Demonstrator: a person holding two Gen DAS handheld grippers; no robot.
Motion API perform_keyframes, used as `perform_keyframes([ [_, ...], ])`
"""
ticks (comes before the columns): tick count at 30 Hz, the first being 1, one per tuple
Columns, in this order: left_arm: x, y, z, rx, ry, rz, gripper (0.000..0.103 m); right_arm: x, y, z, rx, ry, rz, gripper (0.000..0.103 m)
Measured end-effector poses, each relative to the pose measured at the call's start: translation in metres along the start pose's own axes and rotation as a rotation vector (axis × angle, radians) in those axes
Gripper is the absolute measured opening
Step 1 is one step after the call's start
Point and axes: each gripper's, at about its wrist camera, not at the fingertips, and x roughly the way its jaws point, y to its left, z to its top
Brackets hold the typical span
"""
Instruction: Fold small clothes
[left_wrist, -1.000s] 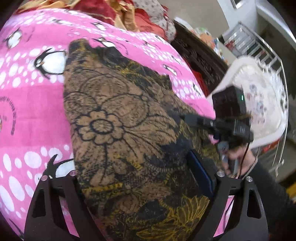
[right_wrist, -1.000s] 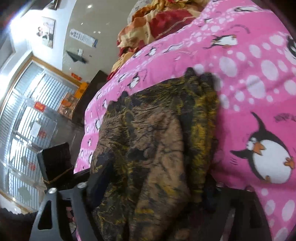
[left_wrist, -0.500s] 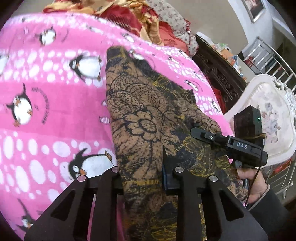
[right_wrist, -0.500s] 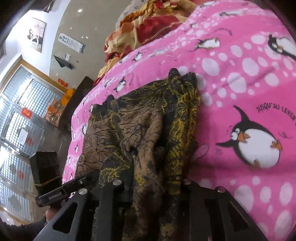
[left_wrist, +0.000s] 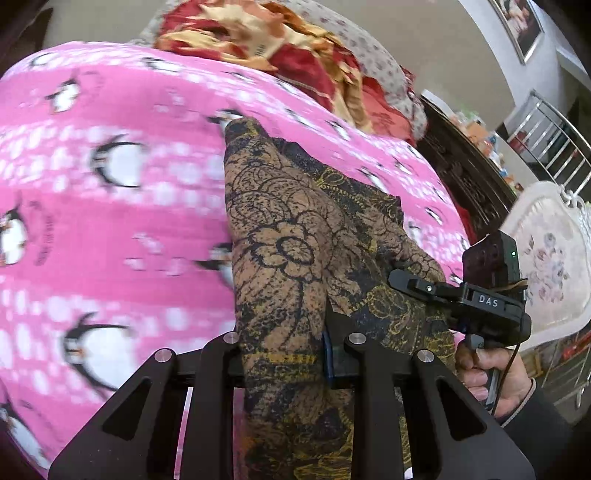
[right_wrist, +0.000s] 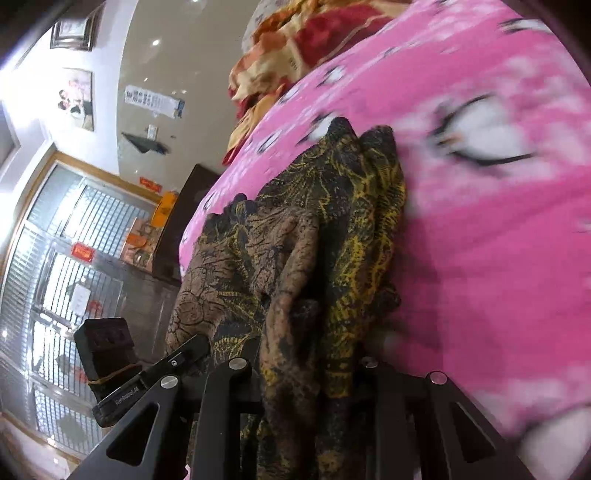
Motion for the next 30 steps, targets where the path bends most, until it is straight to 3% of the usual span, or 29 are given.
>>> perform_keyframes([
  [3, 0.000, 0.014, -0.006, -0.030, -0.008, -0.006, 0.021, 0.022, 0.012, -0.001, -0.017, 0.016, 0.018, 0.023],
  [6, 0.010, 0.020, -0.014, -0.034, 0.005, -0.006, 0.029, 0.027, 0.015, -0.003, -0.056, 0.010, -0.021, 0.023],
  [9, 0.003, 0.031, -0.012, -0.087, 0.015, -0.035, 0.035, 0.019, 0.010, -0.004, -0.015, 0.015, -0.005, 0.030],
  [13, -0.031, 0.030, -0.005, -0.029, -0.053, 0.007, 0.035, -0.018, 0.008, -0.007, 0.041, 0.025, -0.027, 0.031],
  [15, -0.043, 0.023, 0.005, 0.001, -0.103, 0.030, 0.035, -0.044, 0.022, -0.012, -0.018, -0.010, -0.098, 0.031],
  [18, -0.039, 0.004, 0.026, 0.028, -0.121, 0.031, 0.035, -0.069, 0.072, -0.025, -0.232, -0.058, -0.236, 0.031],
  [21, -0.018, -0.019, 0.048, 0.053, -0.155, 0.101, 0.035, -0.056, 0.126, -0.046, -0.468, -0.098, -0.383, 0.031],
  [24, 0.003, -0.021, 0.063, 0.014, -0.170, 0.196, 0.035, -0.022, 0.154, -0.059, -0.628, -0.064, -0.486, 0.030],
  [27, 0.021, -0.010, 0.073, -0.040, -0.162, 0.257, 0.035, 0.005, 0.152, -0.054, -0.581, -0.063, -0.609, 0.030],
  [30, 0.037, 0.003, 0.072, -0.072, -0.161, 0.269, 0.035, 0.029, 0.133, -0.040, -0.448, -0.064, -0.651, 0.031],
])
